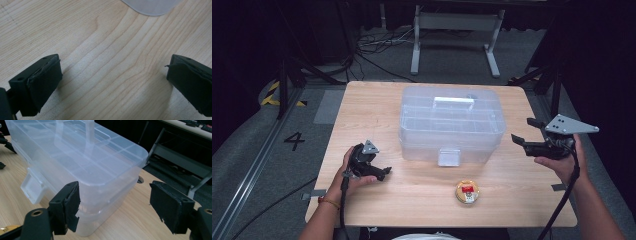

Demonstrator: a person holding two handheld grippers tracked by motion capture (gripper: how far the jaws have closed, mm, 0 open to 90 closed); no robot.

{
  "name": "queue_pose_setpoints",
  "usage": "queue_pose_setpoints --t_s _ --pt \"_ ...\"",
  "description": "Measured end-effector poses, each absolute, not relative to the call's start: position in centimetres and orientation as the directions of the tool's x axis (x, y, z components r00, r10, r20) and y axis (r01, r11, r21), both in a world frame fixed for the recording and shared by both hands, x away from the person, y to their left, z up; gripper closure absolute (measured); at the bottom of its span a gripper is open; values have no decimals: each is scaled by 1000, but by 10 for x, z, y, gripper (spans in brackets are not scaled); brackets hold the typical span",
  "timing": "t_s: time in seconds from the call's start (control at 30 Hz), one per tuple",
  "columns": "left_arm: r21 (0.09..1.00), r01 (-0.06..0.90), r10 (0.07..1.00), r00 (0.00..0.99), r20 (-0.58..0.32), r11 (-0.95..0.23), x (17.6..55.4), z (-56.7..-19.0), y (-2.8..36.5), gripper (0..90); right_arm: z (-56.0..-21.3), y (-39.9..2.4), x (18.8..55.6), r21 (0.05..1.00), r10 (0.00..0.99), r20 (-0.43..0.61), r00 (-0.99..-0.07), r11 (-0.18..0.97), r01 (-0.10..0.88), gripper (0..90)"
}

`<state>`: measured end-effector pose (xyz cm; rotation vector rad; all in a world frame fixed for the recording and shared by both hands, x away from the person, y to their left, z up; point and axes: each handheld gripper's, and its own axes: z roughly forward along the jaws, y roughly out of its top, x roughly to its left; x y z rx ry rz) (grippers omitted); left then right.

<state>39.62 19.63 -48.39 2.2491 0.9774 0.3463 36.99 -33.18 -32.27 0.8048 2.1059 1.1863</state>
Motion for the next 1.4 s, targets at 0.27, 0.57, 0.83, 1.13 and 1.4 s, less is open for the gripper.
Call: queue_pose_setpoints --t_s 0.27,0.57,0.83,1.13,1.4 --pt "659 554 727 687 -16 -509 396 -484 196 3 -311 -312 381 870 716 -221 -663 452 198 261" --pt "659 554 727 687 -16 -509 396 -484 196 3 -304 -285 400 859 688 -210 -695 469 205 287" --pt "658 554 726 687 -16 -509 396 -484 196 3 -301 -262 418 840 663 -219 -716 502 208 298" --pt "658 554 726 687 -16 -509 396 -484 196 3 -300 -239 440 820 648 -208 -732 524 230 322" --pt "658 556 730 684 -15 -508 396 -484 196 5 -299 -218 455 789 635 -223 -740 563 245 428"
